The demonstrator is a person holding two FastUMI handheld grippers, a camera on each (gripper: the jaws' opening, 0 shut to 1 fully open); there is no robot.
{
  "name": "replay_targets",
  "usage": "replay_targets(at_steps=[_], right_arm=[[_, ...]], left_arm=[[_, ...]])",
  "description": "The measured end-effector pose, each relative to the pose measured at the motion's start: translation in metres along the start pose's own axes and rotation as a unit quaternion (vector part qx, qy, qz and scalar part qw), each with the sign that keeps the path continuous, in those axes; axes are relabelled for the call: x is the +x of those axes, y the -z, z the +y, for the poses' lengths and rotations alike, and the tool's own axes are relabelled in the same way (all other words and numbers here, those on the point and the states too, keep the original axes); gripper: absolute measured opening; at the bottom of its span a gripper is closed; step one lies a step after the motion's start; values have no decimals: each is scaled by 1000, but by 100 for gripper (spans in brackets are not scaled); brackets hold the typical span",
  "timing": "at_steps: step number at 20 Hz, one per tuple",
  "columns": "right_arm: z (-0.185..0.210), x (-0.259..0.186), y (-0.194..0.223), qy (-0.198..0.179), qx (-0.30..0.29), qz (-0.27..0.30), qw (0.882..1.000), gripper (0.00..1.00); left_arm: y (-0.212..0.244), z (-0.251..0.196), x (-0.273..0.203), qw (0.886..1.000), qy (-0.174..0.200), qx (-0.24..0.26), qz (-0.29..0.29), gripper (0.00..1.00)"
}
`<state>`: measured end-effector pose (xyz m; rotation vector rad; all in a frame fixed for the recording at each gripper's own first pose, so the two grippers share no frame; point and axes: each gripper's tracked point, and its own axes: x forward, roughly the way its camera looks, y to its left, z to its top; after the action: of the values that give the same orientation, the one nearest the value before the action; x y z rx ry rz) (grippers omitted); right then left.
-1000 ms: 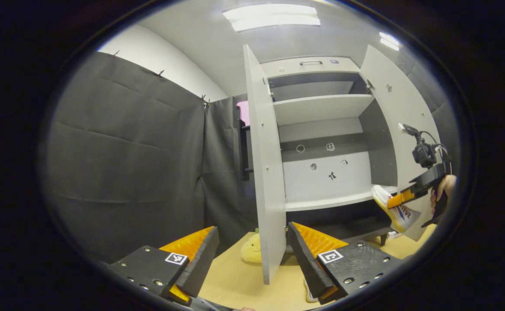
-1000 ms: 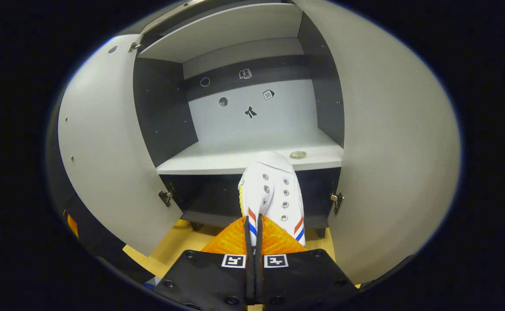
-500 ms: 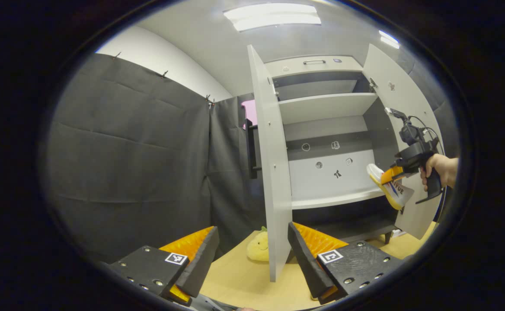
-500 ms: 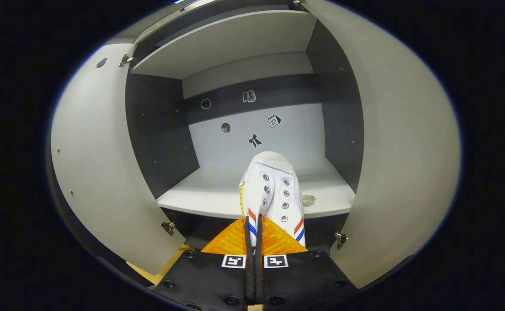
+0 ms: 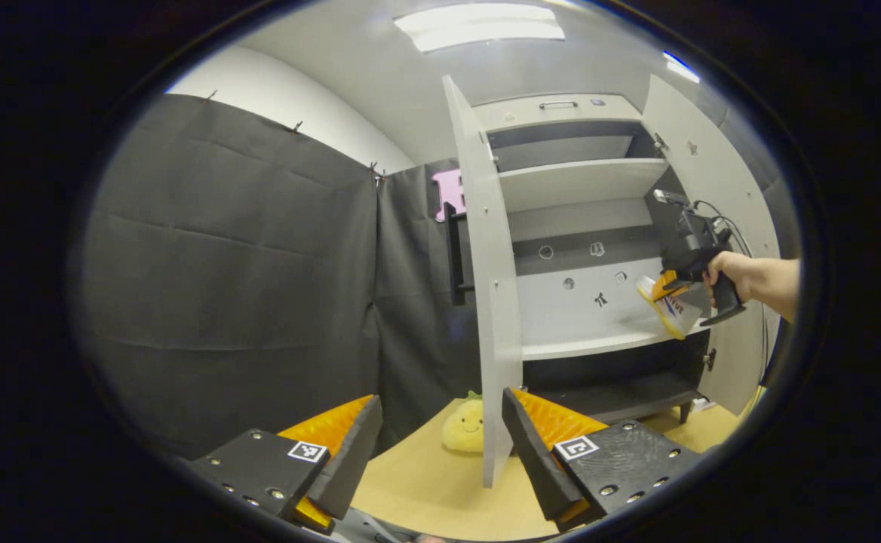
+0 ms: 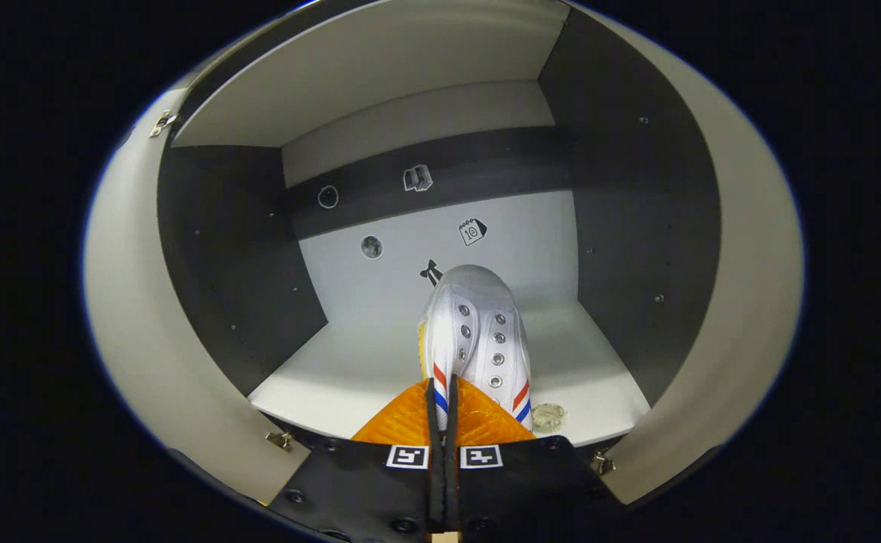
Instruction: Grab one shoe with the right hand and put it into the shoe cabinet, grab the other shoe with the left hand and put it into the shoe cabinet; then close the right door with the right hand and the left door with the left hand.
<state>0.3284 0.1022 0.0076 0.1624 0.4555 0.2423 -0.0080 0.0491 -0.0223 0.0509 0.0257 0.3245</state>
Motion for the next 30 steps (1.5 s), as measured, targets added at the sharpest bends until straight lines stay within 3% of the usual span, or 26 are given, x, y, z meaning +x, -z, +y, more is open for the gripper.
replay_targets(at_steps=[8,16,22,23,25,26,30], right_arm=[[-13,62,-12,31,-1,39,999,1],[-16,92,10,60,2,80,995,0],[3,80,-3,42,5,52,998,33],[8,73,-9,33,4,41,999,45],[10,55,-25,31,-17,-2,999,86],[12,40,-35,33,-33,-32,998,99],[25,-19,-51,20,-66,-108,992,98]], left_arm=[[4,10,-5,1000,-17,7,9,94],[9,10,-3,999,-22,13,18,94],[10,4,2,1000,-13,15,19,94],[10,2,3,1000,-10,16,19,93],[8,-3,7,1000,0,15,18,93],[9,-6,10,1000,6,15,18,94],[10,-27,20,999,41,12,18,94]])
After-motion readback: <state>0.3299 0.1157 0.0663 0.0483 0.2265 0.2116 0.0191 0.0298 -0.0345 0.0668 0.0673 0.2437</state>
